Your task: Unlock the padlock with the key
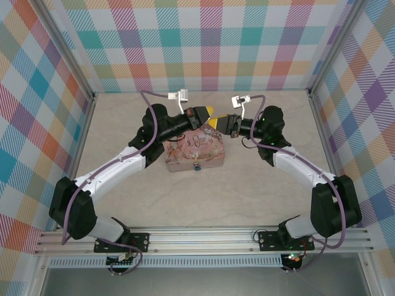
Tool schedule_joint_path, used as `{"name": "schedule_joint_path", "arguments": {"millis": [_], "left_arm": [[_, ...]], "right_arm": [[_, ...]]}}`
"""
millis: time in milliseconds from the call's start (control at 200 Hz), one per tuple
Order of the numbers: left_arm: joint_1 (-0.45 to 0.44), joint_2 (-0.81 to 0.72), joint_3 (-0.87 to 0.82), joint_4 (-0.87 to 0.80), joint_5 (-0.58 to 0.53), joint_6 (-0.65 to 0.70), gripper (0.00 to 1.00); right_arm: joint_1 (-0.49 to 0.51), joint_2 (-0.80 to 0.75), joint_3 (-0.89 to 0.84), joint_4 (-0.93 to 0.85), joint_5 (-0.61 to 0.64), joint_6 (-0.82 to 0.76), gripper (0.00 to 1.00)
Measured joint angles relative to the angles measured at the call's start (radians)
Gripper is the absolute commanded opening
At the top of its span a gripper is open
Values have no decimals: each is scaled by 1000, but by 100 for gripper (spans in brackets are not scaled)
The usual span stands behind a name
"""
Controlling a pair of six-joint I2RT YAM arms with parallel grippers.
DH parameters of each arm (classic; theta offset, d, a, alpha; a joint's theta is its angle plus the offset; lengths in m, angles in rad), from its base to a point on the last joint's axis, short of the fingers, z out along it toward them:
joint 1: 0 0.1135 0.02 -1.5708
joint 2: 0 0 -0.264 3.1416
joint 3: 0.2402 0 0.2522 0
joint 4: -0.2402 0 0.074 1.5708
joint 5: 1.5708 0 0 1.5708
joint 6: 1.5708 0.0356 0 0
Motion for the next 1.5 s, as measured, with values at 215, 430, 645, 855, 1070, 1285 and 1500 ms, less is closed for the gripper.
{"name": "schedule_joint_path", "arguments": {"millis": [215, 430, 645, 855, 1070, 1285, 1500], "left_arm": [[0, 1, -3, 0, -14, 0, 0], [0, 1, -14, 0, -26, 1, 0], [-2, -7, -18, -13, -41, 19, 38], [-6, -99, -19, -151, -98, 105, 63], [-7, -275, -90, -336, -198, 221, 95], [-10, -426, -363, -430, -245, 218, 99], [-26, -357, -560, -389, -210, 195, 100]], "right_arm": [[2, 0, 0, -9, 9, -4, 5], [3, -4, 0, -46, 23, -19, 0], [2, -23, 0, -152, 47, -85, 0], [2, -80, 0, -363, 95, -227, 0], [2, -148, -28, -529, 156, -362, 0], [2, -134, -80, -625, 212, -425, 0], [2, -29, -93, -601, 232, -428, 0]]}}
